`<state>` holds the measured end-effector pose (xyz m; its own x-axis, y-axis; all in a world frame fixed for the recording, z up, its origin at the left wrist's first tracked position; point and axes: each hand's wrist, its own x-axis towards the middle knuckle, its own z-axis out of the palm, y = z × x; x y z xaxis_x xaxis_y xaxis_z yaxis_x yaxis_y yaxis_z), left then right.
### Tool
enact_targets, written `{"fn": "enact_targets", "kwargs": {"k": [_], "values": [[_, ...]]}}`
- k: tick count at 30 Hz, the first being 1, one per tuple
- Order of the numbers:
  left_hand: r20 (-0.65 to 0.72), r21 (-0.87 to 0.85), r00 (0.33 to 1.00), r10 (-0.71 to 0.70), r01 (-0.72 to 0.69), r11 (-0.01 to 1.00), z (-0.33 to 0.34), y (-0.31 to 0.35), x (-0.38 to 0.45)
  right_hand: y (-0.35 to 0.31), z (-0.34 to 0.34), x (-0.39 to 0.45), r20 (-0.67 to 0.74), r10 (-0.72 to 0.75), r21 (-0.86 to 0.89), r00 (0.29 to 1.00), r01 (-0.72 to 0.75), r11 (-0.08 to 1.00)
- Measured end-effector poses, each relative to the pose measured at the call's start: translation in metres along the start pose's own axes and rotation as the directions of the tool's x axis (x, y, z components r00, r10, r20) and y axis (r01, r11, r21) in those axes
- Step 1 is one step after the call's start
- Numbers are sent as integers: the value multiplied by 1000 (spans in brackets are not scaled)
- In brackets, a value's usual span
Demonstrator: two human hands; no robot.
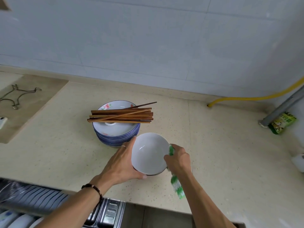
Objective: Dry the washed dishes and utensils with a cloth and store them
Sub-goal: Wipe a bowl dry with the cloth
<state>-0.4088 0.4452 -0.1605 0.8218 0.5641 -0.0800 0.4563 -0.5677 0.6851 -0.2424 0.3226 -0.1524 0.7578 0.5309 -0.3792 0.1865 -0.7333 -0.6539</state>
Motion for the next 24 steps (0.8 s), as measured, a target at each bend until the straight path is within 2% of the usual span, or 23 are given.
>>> {"fn": "enact_targets", "kwargs": {"k": [5,8,10,15,19,22,24], "values": [[-1,-55,997,71,-71,996,-16,15,1,-8,-20,-14,-42,22,123,999,-17,992],[-7,-147,993,122,-121,982,-28,32,2,-13,-37,-28,-89,40,218,995,-20,976],[37,-221,992,121,-110,969,-35,46,1,-12,-51,-43,-118,70,307,990,-30,951],[134,-549,991,-3,77,833,-37,87,9,-3,-88,-87,-164,166,474,972,-70,878],[301,-698,945,-129,311,645,-14,135,7,19,-119,-125,-204,229,548,952,-83,832],[460,-748,886,-55,420,513,10,175,-8,43,-142,-153,-242,272,594,931,-79,801],[525,-755,851,15,457,470,30,204,-19,65,-161,-173,-278,316,616,907,-84,783]]}}
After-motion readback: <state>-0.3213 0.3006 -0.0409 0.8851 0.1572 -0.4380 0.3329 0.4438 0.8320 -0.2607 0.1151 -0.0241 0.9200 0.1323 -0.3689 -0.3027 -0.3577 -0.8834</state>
